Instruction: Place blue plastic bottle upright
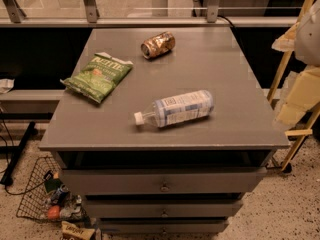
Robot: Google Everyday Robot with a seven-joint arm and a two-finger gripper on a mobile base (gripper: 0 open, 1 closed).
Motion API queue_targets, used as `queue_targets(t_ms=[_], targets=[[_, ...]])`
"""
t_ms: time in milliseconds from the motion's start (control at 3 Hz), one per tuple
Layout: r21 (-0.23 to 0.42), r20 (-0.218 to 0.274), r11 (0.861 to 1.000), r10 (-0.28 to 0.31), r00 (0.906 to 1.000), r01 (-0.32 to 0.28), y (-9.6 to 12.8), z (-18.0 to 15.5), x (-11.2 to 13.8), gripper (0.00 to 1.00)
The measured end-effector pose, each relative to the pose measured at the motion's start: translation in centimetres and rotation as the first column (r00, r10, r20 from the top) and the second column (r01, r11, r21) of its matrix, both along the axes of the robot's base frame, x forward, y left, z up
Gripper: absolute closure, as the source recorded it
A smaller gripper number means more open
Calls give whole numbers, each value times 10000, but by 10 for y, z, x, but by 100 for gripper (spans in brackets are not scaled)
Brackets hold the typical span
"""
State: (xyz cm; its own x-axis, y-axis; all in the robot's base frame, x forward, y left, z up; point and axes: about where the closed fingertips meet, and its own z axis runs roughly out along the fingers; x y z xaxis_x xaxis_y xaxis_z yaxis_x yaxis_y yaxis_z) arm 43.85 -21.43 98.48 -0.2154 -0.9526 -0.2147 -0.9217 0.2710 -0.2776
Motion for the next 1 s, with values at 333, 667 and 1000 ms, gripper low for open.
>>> queue_targets(t_ms=[333,667,1000], targets=[[-1,3,10000,3,10000,-3,0,0,0,0],[-390,142,9959,824,9965,-818,21,1,11,0],[-1317,-268,9502,2813,9593,-2823,68,-14,26,0]])
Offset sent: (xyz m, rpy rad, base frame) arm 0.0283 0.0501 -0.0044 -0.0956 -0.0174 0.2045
